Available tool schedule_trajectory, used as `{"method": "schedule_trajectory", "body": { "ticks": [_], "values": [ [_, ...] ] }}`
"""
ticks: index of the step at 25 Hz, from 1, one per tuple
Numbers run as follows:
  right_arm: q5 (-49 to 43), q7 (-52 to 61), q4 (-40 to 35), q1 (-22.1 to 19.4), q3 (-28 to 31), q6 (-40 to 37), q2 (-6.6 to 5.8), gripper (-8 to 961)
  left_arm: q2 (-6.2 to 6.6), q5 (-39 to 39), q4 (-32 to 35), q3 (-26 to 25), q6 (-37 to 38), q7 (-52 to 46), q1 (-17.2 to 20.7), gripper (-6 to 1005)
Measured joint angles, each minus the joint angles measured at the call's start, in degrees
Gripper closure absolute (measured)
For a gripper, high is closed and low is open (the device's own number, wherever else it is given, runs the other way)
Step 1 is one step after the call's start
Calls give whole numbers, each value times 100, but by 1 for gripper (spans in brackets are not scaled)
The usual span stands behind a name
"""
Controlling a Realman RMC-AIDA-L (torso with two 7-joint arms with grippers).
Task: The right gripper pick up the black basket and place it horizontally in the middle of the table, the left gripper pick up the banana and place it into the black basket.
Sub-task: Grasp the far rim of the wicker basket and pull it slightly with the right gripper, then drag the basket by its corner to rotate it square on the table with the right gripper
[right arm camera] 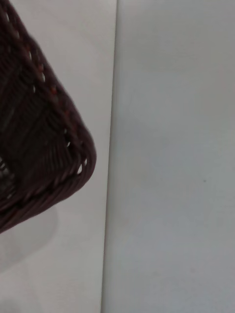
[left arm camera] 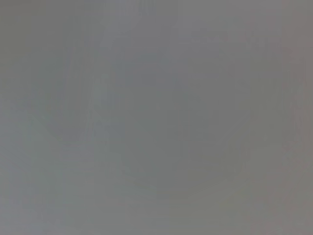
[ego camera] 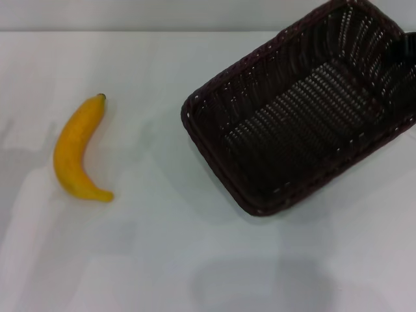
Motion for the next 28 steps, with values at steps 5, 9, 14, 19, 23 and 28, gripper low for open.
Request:
{"method": "schedule_trajectory", "body": {
  "ticks": [5, 9, 14, 19, 23, 28],
  "values": [
    [367, 1, 212, -249, 150, 294, -14, 752, 0, 1, -139, -36, -27, -28, -98, 122],
    [786, -1, 287, -524, 334, 453, -58, 754, 0, 1, -139, -50, -31, -28, -98, 122],
    [1165, -7, 233, -785, 591, 438, -65, 766, 0, 1, -139, -55, -35, -27, -126, 122],
    [1447, -8, 214, -967, 732, 447, -73, 764, 0, 1, -154, -55, -35, -26, -181, 122],
    [1628, -8, 228, -1045, 887, 470, -77, 763, 0, 1, -161, -56, -37, -25, -193, 122],
    [1953, -8, 309, -1140, 1012, 479, -72, 762, 0, 1, -165, -56, -38, -24, -192, 122]
  ]
}}
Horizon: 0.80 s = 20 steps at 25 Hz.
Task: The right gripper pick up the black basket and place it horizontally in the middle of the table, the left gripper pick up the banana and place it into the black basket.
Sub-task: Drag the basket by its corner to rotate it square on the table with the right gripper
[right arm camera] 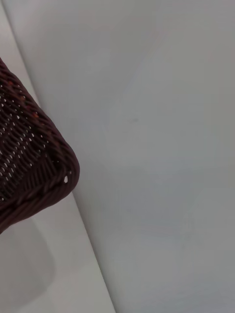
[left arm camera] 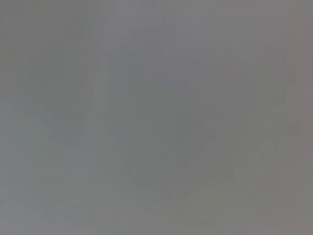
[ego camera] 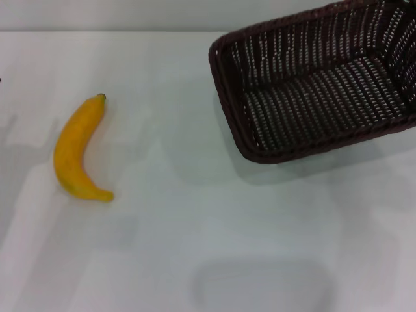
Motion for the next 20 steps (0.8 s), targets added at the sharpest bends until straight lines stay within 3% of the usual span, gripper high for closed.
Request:
{"method": "schedule_trajectory", "body": {
  "ticks": [7, 20],
  "values": [
    [635, 1, 245, -268, -163, 358, 45, 760, 1, 0, -13, -11, 38, 0, -40, 122],
    [1894, -70, 609, -1185, -1914, 2009, 8, 757, 9, 0, -193, -154, 46, 0, -161, 122]
  ]
}}
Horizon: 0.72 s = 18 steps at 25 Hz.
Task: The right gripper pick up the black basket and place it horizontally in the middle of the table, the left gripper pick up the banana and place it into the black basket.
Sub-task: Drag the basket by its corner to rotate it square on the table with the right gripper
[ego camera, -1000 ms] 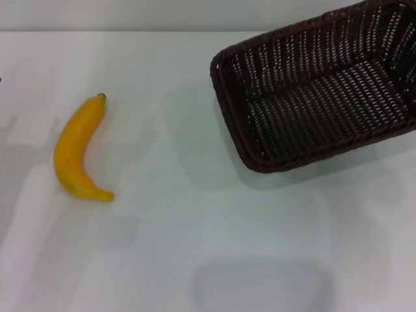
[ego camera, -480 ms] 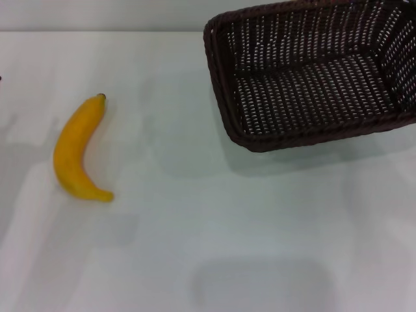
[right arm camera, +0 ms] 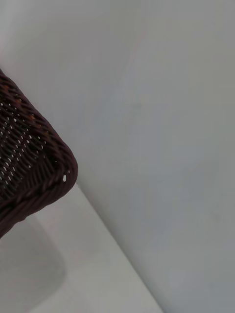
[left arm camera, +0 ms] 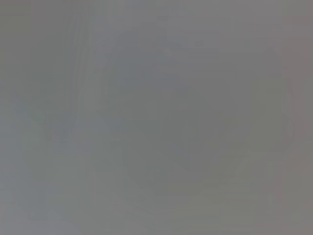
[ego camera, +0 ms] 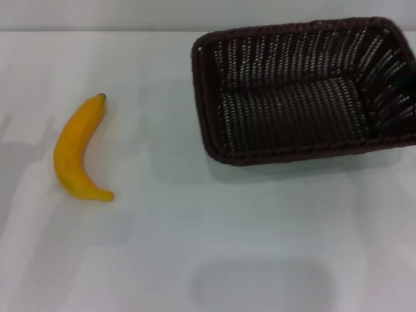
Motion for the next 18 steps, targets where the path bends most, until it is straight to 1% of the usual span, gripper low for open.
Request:
{"method": "schedule_trajectory", "body": {
  "ticks": [5, 10, 18],
  "values": [
    [403, -25, 9, -149, -547, 251, -1, 756, 0, 1, -92, -80, -27, 0, -47, 122],
    [595, 26, -63, -189, -935, 355, -1, 754, 7, 1, -113, -119, -42, -1, -58, 122],
    [876, -29, -39, -200, -1508, 730, -1, 752, 9, 1, -120, -134, -64, -9, -47, 122]
  ]
}}
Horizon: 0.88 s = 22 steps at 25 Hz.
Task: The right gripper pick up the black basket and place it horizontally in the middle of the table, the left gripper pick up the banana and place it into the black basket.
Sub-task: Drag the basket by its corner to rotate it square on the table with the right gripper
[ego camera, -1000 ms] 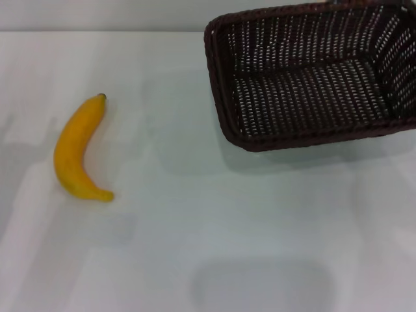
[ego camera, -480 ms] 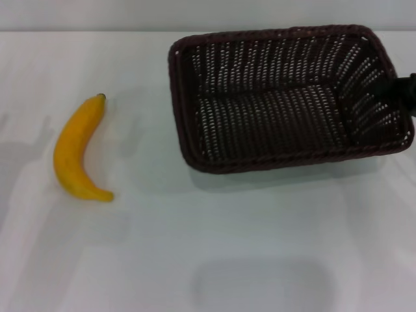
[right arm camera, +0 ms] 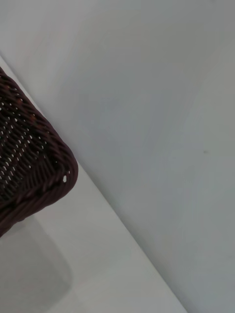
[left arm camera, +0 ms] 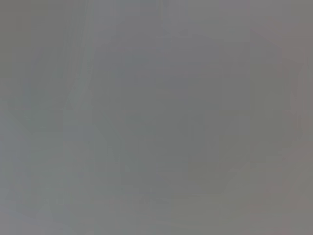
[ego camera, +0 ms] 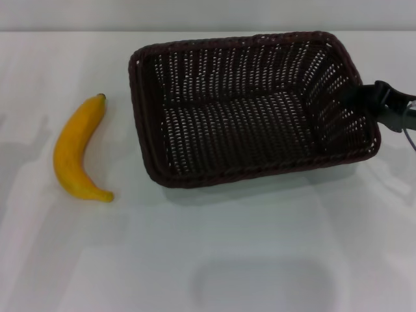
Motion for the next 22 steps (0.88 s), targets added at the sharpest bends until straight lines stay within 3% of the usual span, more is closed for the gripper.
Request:
{"method": "schedule_trajectory", "body": {
  "ticks": [22],
  "values": [
    [-1, -218, 12, 56, -506, 657, -11, 747, 0, 4, -20, 34, -1, -1, 3, 122]
  ]
}}
